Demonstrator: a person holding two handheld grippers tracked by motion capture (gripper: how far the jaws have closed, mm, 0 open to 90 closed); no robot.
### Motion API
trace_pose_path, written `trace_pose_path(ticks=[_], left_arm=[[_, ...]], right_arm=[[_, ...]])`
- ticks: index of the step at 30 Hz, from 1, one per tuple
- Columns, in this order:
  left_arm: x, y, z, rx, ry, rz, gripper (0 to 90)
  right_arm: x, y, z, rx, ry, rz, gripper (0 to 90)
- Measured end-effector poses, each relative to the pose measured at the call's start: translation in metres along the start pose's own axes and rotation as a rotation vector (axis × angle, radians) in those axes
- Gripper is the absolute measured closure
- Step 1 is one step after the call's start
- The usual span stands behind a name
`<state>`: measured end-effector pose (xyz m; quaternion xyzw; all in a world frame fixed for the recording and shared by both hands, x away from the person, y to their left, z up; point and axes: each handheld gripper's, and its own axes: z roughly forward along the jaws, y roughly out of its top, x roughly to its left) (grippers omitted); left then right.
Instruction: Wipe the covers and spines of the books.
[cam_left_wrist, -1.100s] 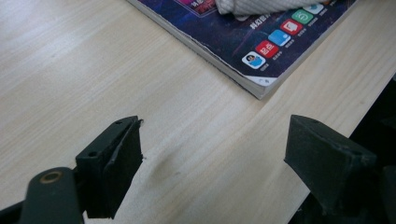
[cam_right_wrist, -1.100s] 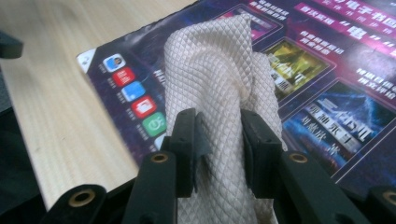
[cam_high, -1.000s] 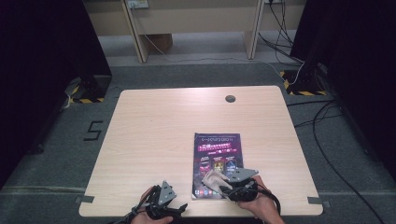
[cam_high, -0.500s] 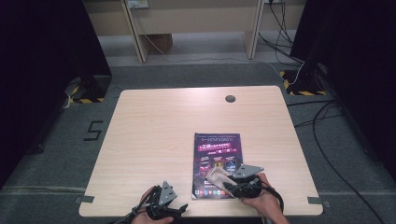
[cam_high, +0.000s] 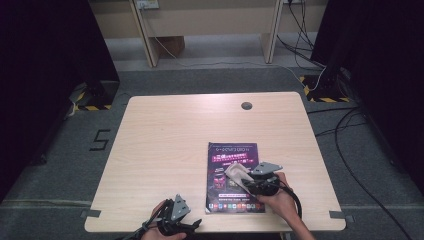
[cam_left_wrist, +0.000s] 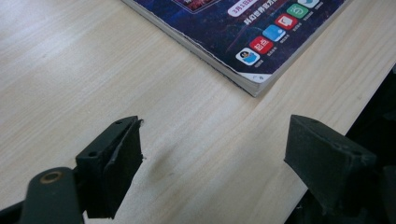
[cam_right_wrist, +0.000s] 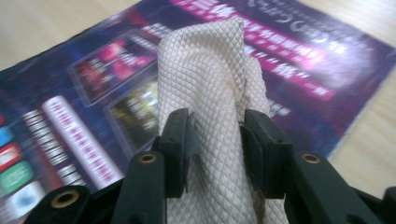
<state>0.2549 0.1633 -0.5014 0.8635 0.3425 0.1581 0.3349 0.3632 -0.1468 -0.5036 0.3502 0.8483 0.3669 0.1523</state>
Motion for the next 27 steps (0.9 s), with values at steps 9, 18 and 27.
trace_pose_path(ticks=[9,18,27], left_arm=[[0.0,0.001,0.0,-0.008,-0.001,0.0,18.1],[0.0,0.0,0.0,-0.004,0.0,-0.001,18.1],[0.0,0.0,-0.002,-0.006,0.001,0.003,18.2]], right_arm=[[-0.027,0.006,0.009,-0.023,-0.085,0.052,59.9],[-0.041,0.009,0.014,-0.036,-0.117,0.062,56.9],[-0.037,0.01,0.013,-0.027,-0.146,0.03,57.8]])
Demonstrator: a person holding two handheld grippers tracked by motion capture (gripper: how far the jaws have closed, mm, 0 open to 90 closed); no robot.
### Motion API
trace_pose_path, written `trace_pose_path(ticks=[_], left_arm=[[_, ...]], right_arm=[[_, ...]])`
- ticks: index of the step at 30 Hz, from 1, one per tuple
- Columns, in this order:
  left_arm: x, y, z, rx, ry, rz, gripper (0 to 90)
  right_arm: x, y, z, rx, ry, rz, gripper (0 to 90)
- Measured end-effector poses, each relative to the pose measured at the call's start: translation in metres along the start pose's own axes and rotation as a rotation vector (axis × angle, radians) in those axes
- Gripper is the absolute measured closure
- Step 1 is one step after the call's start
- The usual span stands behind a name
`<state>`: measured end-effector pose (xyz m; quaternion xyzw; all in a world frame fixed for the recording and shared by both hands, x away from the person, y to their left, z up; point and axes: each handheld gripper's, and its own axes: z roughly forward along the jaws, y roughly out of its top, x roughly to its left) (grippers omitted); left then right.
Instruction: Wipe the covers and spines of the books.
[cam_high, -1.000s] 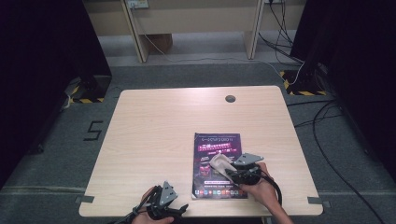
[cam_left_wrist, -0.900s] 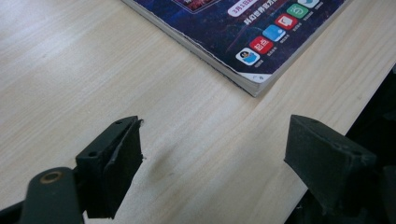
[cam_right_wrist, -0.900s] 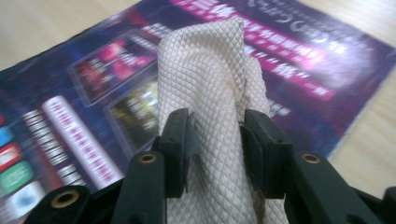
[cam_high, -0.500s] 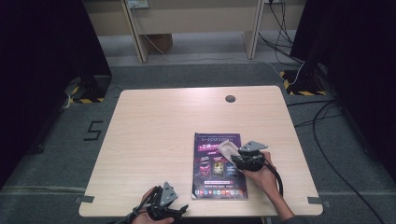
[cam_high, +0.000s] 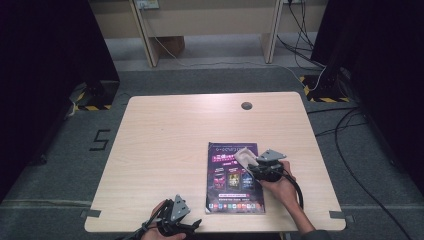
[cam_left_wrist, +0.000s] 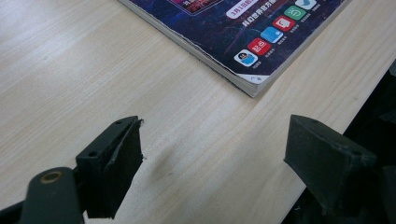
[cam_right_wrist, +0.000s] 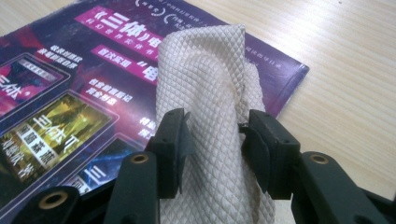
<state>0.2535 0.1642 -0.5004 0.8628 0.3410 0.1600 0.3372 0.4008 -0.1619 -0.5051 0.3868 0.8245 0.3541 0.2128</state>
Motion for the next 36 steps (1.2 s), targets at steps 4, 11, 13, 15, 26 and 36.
trace_pose_path(ticks=[4,11,13,15,26,36], left_arm=[[0.0,0.001,-0.001,-0.005,0.0,-0.003,18.2],[0.0,0.0,-0.001,-0.002,-0.002,0.0,18.3],[0.001,-0.001,-0.001,0.004,0.001,0.0,18.3],[0.001,0.0,-0.001,0.001,0.001,-0.003,18.3],[0.001,-0.001,-0.001,0.005,0.0,0.0,18.4],[0.0,0.0,0.0,0.003,0.001,-0.002,18.5]], right_arm=[[0.0,-0.005,-0.005,0.004,0.013,0.029,57.9],[0.005,-0.014,-0.02,0.023,0.042,0.009,58.4],[0.009,-0.016,-0.023,0.029,0.042,-0.014,58.8],[0.012,-0.017,-0.026,0.032,0.048,-0.02,58.9],[0.029,-0.034,-0.048,0.043,0.151,-0.033,58.9],[0.051,-0.047,-0.066,0.05,0.198,-0.069,58.2]])
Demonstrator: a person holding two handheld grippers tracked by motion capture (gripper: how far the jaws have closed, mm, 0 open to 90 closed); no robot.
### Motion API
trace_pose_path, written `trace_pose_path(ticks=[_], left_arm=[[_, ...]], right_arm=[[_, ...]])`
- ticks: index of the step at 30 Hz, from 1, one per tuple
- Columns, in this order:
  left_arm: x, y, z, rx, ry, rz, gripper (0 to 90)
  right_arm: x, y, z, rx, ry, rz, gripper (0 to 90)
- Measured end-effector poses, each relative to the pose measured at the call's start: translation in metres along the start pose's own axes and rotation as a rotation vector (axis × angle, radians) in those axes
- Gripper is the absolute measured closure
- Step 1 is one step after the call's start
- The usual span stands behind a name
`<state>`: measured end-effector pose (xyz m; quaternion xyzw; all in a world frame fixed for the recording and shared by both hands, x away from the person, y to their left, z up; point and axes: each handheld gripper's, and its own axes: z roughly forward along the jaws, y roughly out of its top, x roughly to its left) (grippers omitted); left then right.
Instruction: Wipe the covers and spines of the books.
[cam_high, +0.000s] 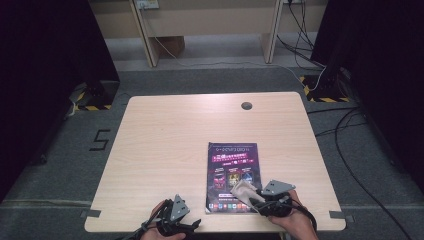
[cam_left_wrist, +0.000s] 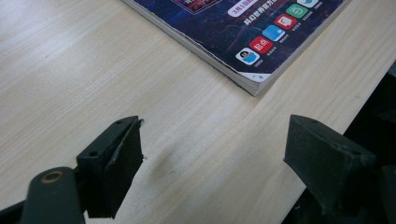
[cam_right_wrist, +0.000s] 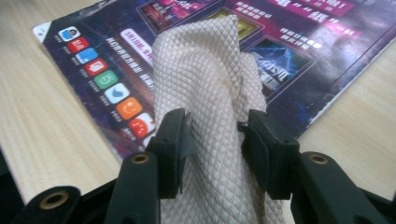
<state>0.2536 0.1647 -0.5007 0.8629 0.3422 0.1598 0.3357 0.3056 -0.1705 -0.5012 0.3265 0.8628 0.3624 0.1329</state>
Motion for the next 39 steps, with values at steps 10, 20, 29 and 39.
trace_pose_path(ticks=[10,20,29,39], left_arm=[[0.0,0.0,0.001,0.006,-0.001,0.001,18.5],[-0.001,0.0,0.002,0.01,-0.005,0.007,18.5],[0.0,0.0,0.001,0.004,-0.003,0.001,18.5],[0.001,0.0,-0.001,0.004,-0.001,0.002,18.5]], right_arm=[[-0.001,0.0,0.0,0.002,0.007,0.005,54.3],[-0.003,0.01,0.013,-0.01,-0.01,-0.001,52.7],[-0.001,0.015,0.018,-0.011,0.008,0.014,53.9],[0.013,0.002,0.001,0.016,0.04,-0.041,54.0]])
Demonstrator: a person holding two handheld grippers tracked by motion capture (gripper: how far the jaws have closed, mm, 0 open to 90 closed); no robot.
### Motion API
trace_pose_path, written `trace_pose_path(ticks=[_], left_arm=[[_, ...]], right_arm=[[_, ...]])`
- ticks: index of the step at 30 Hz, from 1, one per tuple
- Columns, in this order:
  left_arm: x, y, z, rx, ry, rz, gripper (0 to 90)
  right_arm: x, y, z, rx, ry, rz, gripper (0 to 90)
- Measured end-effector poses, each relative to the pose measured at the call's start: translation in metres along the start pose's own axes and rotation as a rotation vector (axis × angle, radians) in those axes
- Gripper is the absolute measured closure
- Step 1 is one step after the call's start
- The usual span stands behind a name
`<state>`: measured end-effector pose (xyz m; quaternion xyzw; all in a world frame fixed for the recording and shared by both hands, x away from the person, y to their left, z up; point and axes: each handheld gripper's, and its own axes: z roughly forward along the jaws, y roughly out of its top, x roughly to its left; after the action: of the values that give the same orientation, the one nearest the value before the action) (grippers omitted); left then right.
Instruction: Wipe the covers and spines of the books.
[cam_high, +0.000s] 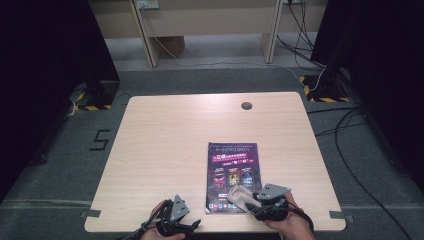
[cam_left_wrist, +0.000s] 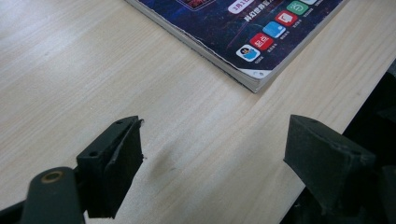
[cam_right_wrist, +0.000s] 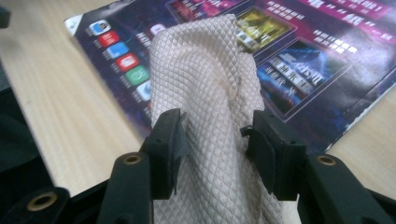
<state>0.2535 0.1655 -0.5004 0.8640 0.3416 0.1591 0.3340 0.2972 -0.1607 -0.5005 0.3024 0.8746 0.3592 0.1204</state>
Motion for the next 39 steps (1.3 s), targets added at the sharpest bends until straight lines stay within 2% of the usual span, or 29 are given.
trace_pose_path(ticks=[4,6,7,11,12,15,18,21,22,24,29,31,34,35,37,39], left_arm=[[0.0,0.0,0.001,0.0,0.001,-0.002,18.5],[-0.001,0.0,0.002,0.002,-0.001,0.003,18.5],[-0.001,0.0,0.002,0.002,-0.001,0.003,18.5],[-0.001,0.0,0.002,0.007,-0.002,0.005,18.5],[-0.001,0.0,0.003,0.006,-0.004,0.005,18.5],[-0.001,0.0,0.003,0.009,-0.004,0.003,18.5],[-0.001,0.0,0.004,0.009,-0.004,0.004,18.5],[-0.001,0.0,0.004,0.008,-0.004,0.003,18.5],[-0.001,0.0,0.003,0.007,-0.004,0.003,18.5],[-0.001,0.0,0.002,0.005,-0.004,0.005,18.5],[-0.001,0.0,0.001,-0.001,-0.003,0.0,18.5],[0.0,-0.001,0.001,-0.002,0.0,0.0,18.5],[-0.001,0.0,0.001,-0.002,0.001,0.0,18.5],[-0.001,0.0,0.001,-0.001,-0.002,0.002,18.5],[-0.001,0.0,0.001,0.003,-0.002,0.003,18.5],[-0.001,0.0,0.002,0.003,-0.003,0.002,18.5]], right_arm=[[0.003,-0.004,-0.003,-0.005,0.007,-0.006,54.5],[0.005,-0.001,-0.002,0.003,-0.003,-0.037,54.6],[0.005,-0.001,-0.002,0.003,-0.003,-0.037,54.6],[0.011,0.003,0.004,-0.006,0.017,-0.043,54.5],[0.014,0.007,0.009,-0.012,0.037,-0.041,54.4],[0.022,0.016,0.018,-0.016,0.051,-0.074,53.8],[0.028,0.024,0.026,-0.014,0.053,-0.1,51.1],[0.031,0.028,0.03,-0.012,0.059,-0.109,52.2],[0.033,0.031,0.031,-0.005,0.061,-0.133,53.6],[0.033,0.032,0.031,0.0,0.061,-0.132,53.6],[0.024,0.026,0.026,0.001,0.075,-0.091,53.3],[0.014,0.018,0.018,0.002,0.048,-0.063,53.0],[0.007,0.012,0.012,0.001,0.026,-0.051,52.8],[0.0,0.008,0.007,0.002,0.009,-0.03,52.7],[-0.004,0.007,0.006,0.0,-0.002,-0.023,52.7],[-0.013,0.005,0.005,-0.005,-0.024,0.008,52.2]])
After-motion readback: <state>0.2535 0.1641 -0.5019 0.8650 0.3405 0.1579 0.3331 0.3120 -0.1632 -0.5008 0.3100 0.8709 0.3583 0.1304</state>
